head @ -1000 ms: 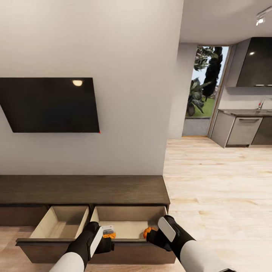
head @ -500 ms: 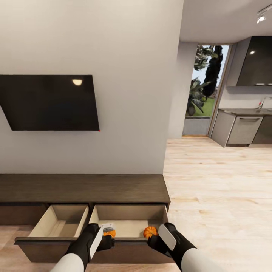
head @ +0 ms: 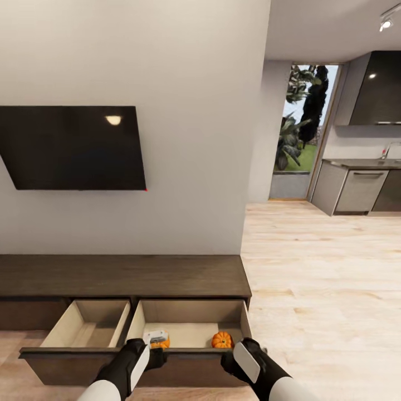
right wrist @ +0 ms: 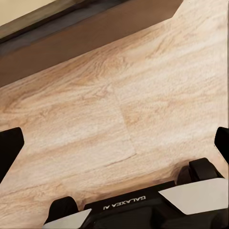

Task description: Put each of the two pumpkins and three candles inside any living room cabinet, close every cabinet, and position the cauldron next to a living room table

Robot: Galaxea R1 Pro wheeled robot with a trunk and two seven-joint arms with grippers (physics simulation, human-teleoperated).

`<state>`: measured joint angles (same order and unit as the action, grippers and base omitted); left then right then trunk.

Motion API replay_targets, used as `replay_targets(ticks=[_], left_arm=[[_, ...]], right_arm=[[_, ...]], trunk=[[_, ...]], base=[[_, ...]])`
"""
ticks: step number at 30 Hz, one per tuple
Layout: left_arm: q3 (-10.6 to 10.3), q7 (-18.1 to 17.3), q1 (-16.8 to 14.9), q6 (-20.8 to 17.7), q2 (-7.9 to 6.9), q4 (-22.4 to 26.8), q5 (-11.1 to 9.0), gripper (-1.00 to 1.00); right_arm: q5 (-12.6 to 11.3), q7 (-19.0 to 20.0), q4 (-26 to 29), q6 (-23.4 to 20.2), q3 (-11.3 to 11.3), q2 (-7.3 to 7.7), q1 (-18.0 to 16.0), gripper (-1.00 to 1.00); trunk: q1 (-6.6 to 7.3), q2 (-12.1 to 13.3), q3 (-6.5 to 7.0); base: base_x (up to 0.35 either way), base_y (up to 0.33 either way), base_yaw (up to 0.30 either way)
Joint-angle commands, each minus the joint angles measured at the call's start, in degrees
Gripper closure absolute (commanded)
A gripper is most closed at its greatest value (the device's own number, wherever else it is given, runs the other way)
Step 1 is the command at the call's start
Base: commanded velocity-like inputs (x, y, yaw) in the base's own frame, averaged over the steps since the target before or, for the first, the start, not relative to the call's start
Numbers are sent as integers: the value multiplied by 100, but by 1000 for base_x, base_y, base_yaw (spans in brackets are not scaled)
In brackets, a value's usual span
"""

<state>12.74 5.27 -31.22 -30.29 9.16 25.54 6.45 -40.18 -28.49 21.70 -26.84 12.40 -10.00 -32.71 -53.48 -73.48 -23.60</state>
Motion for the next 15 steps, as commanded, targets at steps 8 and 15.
replay_targets(ticks=[8,15], left_arm=[[-10,4,4,506,-2,-463,35,-100],[-25,9,5,739,0,-699,48,-100]], right_arm=[[226,293,-157,458,13,0,2,-100],[236,332,-305,615,66,0,2,-100]], trunk=[[-176,-322,-144],[-330,-603,-270]], base=[[0,0,0],[0,0,0]])
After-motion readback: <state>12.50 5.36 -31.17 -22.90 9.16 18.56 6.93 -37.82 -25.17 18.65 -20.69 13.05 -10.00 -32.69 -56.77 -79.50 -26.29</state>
